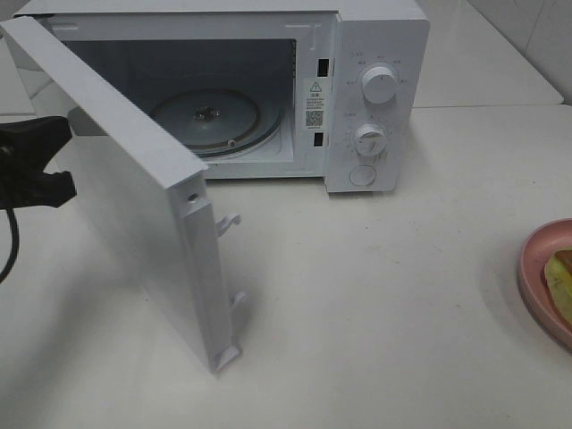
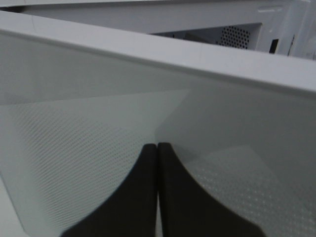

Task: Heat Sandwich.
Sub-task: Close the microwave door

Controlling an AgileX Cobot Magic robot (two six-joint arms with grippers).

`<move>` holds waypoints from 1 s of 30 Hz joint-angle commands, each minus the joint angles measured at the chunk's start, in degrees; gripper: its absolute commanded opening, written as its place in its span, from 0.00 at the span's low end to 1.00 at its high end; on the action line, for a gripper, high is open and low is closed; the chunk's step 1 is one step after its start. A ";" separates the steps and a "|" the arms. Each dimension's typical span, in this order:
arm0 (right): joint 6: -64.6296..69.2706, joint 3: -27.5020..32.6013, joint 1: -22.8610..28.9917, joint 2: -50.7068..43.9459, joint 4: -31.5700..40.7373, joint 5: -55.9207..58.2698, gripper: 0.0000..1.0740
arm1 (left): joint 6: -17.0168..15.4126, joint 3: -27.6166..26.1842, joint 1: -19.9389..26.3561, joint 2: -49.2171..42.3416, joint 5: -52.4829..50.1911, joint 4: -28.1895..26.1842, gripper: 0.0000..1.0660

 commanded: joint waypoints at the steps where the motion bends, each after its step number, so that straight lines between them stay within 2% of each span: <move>1: -0.34 0.00 -0.34 -1.55 0.00 -0.52 0.71 | 2.69 -1.55 -2.69 1.72 -0.80 -3.84 0.00; 4: -0.34 0.00 -0.34 -1.55 0.00 -0.52 0.71 | 5.04 -3.04 -6.07 3.72 -0.86 -8.59 0.00; 5: -0.34 0.00 -0.34 -1.55 0.00 -0.52 0.71 | 6.65 -4.24 -8.42 4.87 -0.86 -11.80 0.00; 6: -0.34 0.00 -0.34 -1.55 0.00 -0.52 0.71 | 6.65 -4.24 -8.42 4.87 -0.86 -11.80 0.00; 9: -0.34 0.00 -0.34 -1.55 0.00 -0.52 0.71 | 9.45 -7.56 -12.15 7.91 -0.86 -16.84 0.00; 20: -0.34 0.00 -0.34 -1.55 0.00 -0.52 0.71 | 10.83 -16.96 -17.42 14.32 1.32 -23.15 0.00; 26: -0.34 0.00 -0.34 -1.55 0.00 -0.52 0.71 | 15.24 -24.52 -19.71 17.82 5.50 -26.99 0.00; 30: -0.34 0.00 -0.34 -1.55 0.00 -0.52 0.71 | 15.47 -27.44 -19.94 19.31 5.67 -27.79 0.00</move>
